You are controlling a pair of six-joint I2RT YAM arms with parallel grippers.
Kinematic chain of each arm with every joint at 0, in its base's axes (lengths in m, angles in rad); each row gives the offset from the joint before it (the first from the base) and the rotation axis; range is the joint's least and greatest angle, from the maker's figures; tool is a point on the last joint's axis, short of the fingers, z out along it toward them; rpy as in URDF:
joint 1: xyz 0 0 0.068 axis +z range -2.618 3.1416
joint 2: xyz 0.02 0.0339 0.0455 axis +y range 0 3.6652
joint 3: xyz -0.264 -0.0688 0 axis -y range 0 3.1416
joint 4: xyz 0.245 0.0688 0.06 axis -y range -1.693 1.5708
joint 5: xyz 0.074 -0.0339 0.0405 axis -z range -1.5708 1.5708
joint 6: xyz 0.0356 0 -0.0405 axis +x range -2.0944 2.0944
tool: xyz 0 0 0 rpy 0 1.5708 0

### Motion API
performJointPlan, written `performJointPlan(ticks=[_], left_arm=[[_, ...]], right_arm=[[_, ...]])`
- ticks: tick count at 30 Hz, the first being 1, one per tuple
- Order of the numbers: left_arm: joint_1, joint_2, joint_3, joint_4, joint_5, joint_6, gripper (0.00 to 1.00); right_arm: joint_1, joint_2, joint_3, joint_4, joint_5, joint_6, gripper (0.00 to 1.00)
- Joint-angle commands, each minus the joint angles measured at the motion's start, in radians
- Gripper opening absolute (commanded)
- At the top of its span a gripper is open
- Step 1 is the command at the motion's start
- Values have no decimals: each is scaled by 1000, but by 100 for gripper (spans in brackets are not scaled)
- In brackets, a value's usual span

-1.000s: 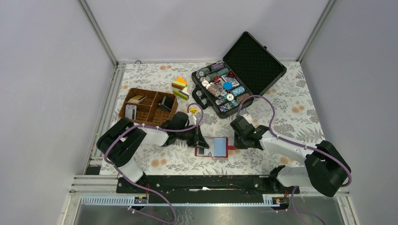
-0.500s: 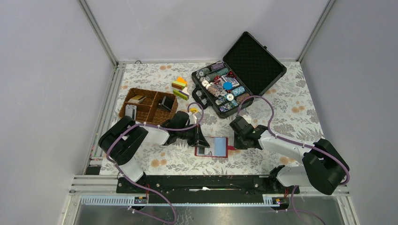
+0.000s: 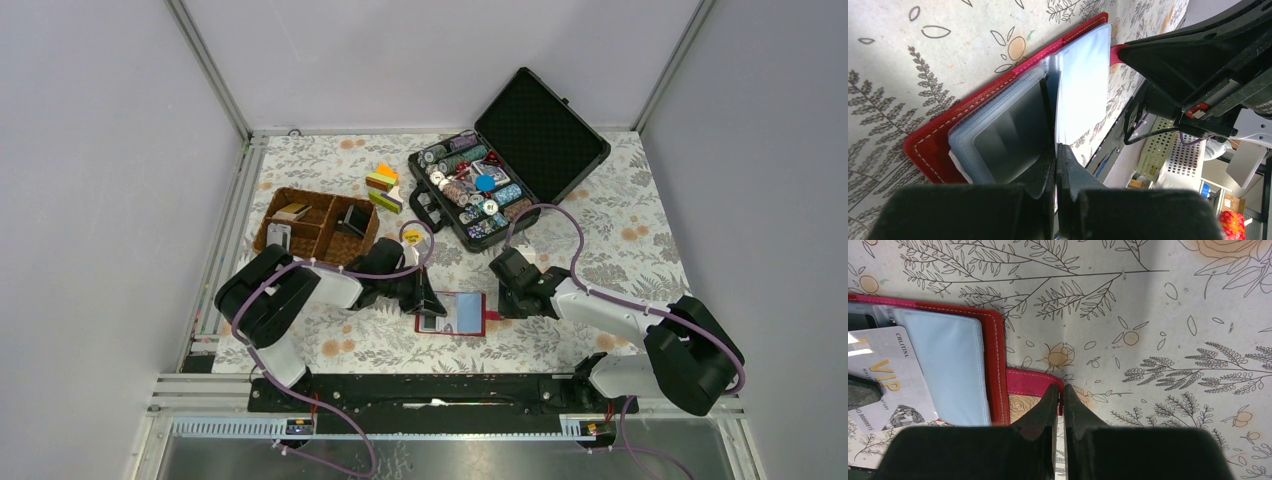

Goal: Put the credit cards into the card holder
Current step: Insert the credit card into the card holder.

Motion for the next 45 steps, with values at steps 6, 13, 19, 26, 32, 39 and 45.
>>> performJointPlan(ticks=[6,13,19,26,32,39,45], left_arm=[[34,15,2,56,-38,3,0],[35,29,15,54,-17,22,0],[35,40,17,34,2,59,0],[29,61,17,92,48,33,0],[12,74,23,94,56,25,0],[-5,99,23,160,59,-21,0],[-12,107,6,249,37,-87,0]], right_arm=[[-8,-22,5,-15,28,14,0],[-8,-13,9,-15,25,14,0],[-7,-7,11,-15,24,14,0],[-8,-2,11,-13,23,16,0],[-8,1,14,-13,21,18,0],[-7,-6,10,-13,20,19,0],[-8,-14,5,-13,17,23,0]])
